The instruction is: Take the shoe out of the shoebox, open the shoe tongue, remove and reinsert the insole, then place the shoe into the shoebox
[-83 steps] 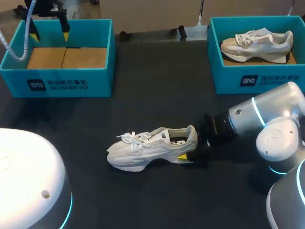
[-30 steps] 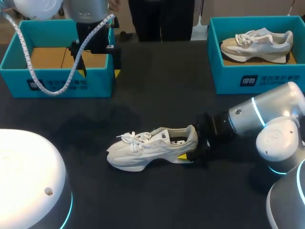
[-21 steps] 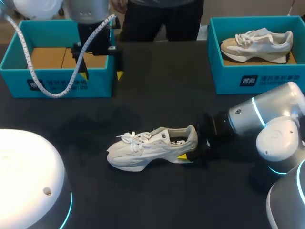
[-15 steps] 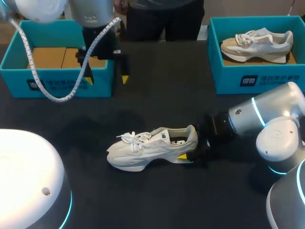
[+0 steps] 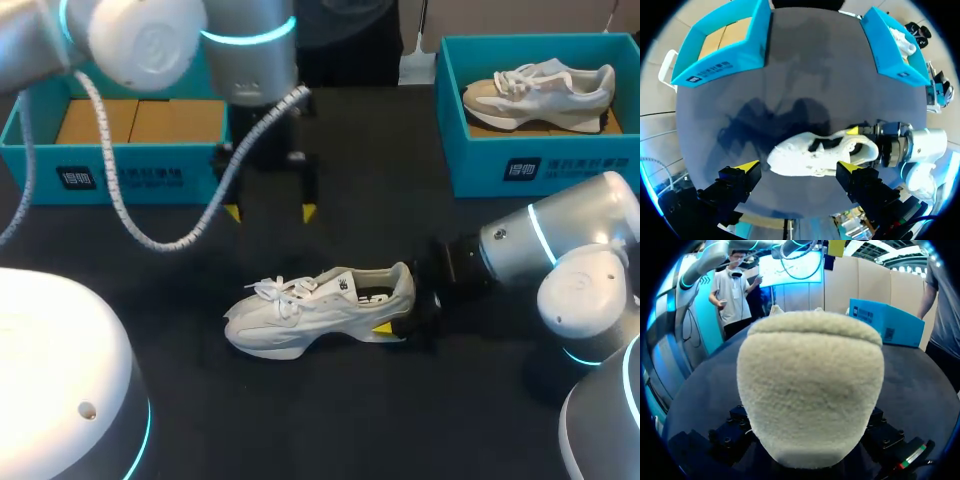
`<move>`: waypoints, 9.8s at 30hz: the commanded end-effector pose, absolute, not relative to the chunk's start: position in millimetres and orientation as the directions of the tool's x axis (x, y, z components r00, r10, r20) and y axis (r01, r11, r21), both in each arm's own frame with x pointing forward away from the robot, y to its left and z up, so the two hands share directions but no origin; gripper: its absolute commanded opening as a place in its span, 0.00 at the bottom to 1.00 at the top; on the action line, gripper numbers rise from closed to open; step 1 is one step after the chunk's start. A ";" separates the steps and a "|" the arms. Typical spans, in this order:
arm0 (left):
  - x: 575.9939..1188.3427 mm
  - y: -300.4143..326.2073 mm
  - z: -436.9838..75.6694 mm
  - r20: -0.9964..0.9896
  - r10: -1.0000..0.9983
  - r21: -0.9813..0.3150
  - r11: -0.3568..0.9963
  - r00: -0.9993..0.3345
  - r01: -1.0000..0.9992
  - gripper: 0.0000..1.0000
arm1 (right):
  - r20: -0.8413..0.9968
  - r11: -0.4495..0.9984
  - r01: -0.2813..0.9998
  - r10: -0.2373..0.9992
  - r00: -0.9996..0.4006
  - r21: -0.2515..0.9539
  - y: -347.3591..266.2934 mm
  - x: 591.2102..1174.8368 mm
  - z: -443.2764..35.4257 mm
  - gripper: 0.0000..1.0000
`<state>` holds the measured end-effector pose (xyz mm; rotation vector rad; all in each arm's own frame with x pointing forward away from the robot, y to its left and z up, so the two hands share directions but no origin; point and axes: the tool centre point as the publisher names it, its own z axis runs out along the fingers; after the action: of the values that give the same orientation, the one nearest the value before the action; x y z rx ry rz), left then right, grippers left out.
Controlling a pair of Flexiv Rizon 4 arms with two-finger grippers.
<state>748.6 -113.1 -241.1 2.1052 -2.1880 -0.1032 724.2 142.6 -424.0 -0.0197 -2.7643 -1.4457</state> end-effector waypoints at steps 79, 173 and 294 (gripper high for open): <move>695.4 -144.3 -320.2 -0.307 -0.952 0.084 -0.034 0.007 -0.996 0.44 | 0.026 0.574 0.022 0.002 -1.000 0.819 144.4 726.5 -425.4 0.00; 712.5 -139.1 -256.4 -0.181 -0.486 0.142 0.847 -0.855 -0.512 1.00 | 0.026 0.574 0.022 0.002 -1.000 0.819 144.4 726.5 -425.4 0.00; 700.2 -205.0 -397.5 0.067 0.130 -0.057 0.990 -0.989 0.126 0.76 | 0.026 0.574 0.022 0.002 -1.000 0.819 144.4 726.5 -425.4 0.00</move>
<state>703.3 -202.6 -392.4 -0.1911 -3.0505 0.0999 724.5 142.9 -424.3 -0.0185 -2.7644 -1.4459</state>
